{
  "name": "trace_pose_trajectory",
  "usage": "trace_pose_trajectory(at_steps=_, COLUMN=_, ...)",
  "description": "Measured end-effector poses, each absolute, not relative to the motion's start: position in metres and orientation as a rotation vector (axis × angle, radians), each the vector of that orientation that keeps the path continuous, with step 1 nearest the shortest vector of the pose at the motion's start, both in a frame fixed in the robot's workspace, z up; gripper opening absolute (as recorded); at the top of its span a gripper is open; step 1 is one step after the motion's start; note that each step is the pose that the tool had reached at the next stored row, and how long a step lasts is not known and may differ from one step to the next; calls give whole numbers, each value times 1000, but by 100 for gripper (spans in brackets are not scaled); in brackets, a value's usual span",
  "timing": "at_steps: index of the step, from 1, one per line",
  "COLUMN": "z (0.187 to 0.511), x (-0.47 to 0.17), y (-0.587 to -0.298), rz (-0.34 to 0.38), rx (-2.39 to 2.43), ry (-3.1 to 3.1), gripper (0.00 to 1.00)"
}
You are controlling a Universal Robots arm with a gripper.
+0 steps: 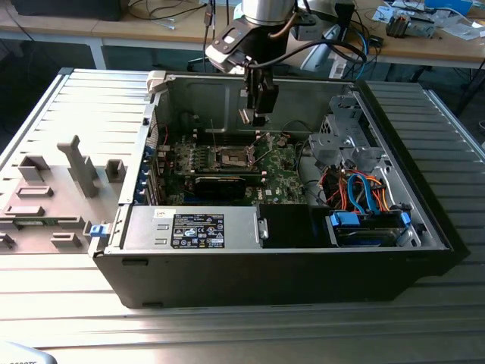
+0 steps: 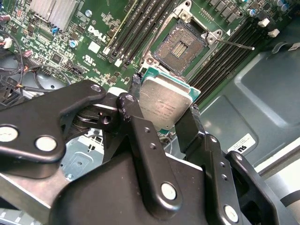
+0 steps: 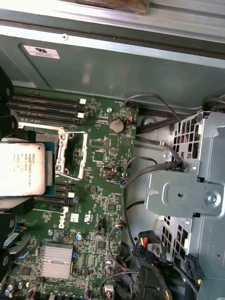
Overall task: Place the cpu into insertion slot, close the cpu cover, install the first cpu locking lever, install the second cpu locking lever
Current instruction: 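Place the cpu into insertion slot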
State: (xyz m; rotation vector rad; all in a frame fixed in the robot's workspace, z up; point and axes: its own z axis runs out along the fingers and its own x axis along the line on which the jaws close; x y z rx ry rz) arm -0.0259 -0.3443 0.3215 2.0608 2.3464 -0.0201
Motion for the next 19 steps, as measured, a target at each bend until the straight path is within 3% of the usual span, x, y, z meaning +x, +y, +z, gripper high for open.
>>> trace_pose_trajectory(at_steps=19, z=322, x=-26, y=-344, rz=-21, rx=2098, ry=2313, gripper=54)
